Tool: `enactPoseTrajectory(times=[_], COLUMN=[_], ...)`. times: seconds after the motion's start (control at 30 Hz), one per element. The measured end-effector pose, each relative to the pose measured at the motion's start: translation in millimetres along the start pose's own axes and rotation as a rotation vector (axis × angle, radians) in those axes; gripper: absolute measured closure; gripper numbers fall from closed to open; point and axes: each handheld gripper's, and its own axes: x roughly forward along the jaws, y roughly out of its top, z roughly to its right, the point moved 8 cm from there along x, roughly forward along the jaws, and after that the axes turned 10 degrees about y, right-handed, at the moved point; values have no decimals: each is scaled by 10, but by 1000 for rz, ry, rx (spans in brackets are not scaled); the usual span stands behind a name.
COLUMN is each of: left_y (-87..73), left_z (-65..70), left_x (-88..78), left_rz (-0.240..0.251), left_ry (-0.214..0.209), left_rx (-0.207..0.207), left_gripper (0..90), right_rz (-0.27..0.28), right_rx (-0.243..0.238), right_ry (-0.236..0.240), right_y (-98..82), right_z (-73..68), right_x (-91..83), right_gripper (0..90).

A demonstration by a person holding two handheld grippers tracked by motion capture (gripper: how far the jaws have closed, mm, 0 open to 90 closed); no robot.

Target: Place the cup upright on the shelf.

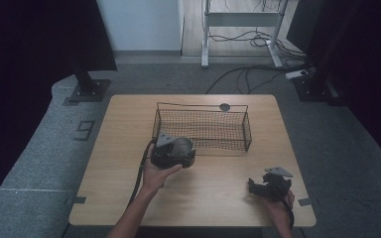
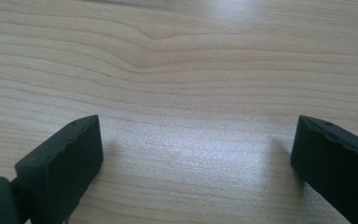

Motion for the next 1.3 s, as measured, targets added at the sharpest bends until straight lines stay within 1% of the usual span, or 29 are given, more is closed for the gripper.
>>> enactPoseTrajectory(times=[0.23,0.77,1.0,1.07,1.13,1.3], left_y=[59,165,204,221,234,272], left_z=[-34,-45,-54,-55,-54,-76], left_x=[-3,8,26,31,40,66], left_rz=[5,4,5,16,17,11], left_ry=[7,-6,-2,-11,-20,-9], left_rx=[-2,-7,-2,3,-2,3], left_gripper=[144,144,144,144,144,145], right_rz=[0,0,0,1,0,0], right_rx=[0,-1,-1,-1,-1,-1], right_ry=[0,0,0,0,0,0], right_y=[0,1,1,1,0,0], right_z=[0,1,1,1,1,1], right_x=[0,0,0,1,0,0], right_gripper=[21,21,21,21,21,21])
